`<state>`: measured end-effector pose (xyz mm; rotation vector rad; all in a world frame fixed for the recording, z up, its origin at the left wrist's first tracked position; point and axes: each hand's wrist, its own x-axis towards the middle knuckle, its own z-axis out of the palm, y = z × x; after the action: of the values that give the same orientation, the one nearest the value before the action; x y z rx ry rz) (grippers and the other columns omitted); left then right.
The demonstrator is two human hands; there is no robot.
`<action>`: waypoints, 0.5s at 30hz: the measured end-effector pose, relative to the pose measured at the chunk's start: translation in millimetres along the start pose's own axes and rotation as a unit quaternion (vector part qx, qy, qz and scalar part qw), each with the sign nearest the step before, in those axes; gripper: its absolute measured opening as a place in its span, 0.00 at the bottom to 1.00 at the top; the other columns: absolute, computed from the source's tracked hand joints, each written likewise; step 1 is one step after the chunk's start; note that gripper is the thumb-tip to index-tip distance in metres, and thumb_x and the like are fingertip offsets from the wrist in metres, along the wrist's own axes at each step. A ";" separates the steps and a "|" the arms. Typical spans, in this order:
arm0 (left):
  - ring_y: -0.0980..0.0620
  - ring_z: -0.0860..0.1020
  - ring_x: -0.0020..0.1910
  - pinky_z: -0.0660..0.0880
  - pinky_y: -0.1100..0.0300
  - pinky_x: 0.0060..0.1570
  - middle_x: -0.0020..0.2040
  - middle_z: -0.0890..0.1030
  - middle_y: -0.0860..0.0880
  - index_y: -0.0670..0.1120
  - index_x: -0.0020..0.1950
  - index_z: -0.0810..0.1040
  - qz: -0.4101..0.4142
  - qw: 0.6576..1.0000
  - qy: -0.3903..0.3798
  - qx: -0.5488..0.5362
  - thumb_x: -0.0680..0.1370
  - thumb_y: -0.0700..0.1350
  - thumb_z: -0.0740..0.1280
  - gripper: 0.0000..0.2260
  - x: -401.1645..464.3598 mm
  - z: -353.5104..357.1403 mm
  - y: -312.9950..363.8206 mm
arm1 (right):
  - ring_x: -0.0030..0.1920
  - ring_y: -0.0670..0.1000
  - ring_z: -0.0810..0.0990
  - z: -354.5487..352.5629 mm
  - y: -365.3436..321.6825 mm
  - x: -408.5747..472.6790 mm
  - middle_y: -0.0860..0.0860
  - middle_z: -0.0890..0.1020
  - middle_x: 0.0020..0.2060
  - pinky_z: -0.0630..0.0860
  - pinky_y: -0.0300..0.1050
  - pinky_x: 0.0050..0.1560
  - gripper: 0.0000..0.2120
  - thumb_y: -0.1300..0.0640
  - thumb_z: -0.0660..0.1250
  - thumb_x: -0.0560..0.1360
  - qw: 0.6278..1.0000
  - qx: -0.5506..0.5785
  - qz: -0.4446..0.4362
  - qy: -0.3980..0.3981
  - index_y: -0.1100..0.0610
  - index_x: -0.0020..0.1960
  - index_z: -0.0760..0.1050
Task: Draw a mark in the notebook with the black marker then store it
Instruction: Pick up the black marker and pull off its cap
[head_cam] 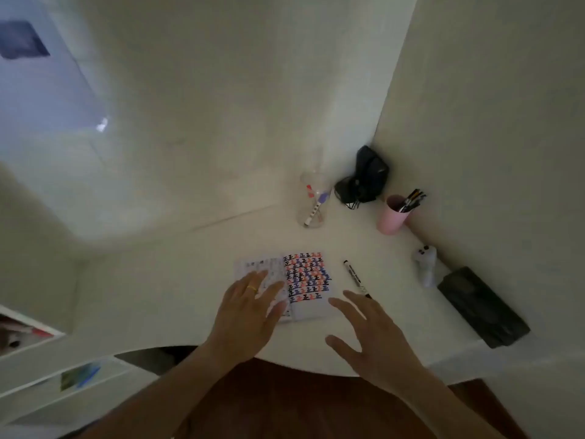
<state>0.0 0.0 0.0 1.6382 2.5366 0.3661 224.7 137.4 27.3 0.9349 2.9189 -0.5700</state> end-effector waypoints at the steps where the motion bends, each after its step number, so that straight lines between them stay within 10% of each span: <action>1: 0.42 0.68 0.74 0.67 0.44 0.72 0.75 0.72 0.43 0.55 0.73 0.71 -0.002 1.000 0.001 0.001 0.82 0.61 0.52 0.23 7.4 17.8 -1.7 | 0.77 0.52 0.65 19.1 4.5 9.5 0.48 0.67 0.78 0.62 0.47 0.73 0.31 0.31 0.56 0.77 1.000 0.011 0.002 0.006 0.42 0.77 0.62; 15: 0.45 0.61 0.78 0.58 0.40 0.75 0.78 0.66 0.45 0.55 0.76 0.66 -0.057 0.993 0.105 0.004 0.79 0.65 0.56 0.28 53.3 200.1 -32.9 | 0.80 0.56 0.59 207.9 61.6 88.5 0.52 0.62 0.81 0.61 0.54 0.77 0.34 0.30 0.52 0.77 0.989 -0.018 0.061 0.133 0.46 0.77 0.66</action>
<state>-8.8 64.8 -199.2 1.5215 2.7700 0.5445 168.8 160.4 -199.0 1.2665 3.0561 -0.4136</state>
